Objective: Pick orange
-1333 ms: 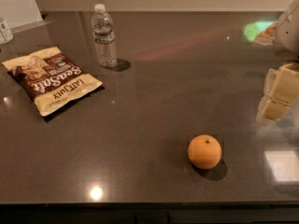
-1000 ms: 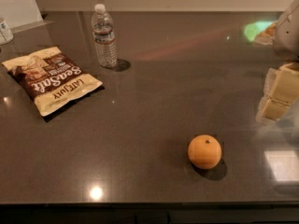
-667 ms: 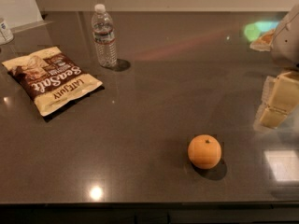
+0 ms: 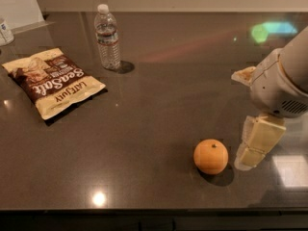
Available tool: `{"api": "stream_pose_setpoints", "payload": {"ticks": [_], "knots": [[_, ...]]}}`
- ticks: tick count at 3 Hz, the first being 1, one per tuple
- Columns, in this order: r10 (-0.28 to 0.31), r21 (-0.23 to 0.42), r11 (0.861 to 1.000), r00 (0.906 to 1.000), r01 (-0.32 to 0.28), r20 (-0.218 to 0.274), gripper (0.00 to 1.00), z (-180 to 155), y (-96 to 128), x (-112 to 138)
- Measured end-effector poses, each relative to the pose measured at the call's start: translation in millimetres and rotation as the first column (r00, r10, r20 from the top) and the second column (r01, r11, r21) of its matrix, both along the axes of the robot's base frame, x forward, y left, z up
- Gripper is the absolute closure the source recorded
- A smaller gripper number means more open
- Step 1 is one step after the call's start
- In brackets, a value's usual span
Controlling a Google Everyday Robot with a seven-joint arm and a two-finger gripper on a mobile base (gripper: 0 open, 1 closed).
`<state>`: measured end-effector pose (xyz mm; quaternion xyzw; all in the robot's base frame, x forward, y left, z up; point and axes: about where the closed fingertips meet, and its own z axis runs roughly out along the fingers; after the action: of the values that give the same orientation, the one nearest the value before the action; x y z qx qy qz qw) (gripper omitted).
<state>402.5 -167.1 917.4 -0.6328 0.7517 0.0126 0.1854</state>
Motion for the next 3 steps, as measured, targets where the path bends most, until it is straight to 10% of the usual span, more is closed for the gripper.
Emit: {"api": "stream_pose_setpoints", "payload": {"ticks": [3], "knots": [[0.06, -0.007, 0.998, 0.99, -0.061, -0.128, 0.0, -66.7, 34.8, -21.4]]}}
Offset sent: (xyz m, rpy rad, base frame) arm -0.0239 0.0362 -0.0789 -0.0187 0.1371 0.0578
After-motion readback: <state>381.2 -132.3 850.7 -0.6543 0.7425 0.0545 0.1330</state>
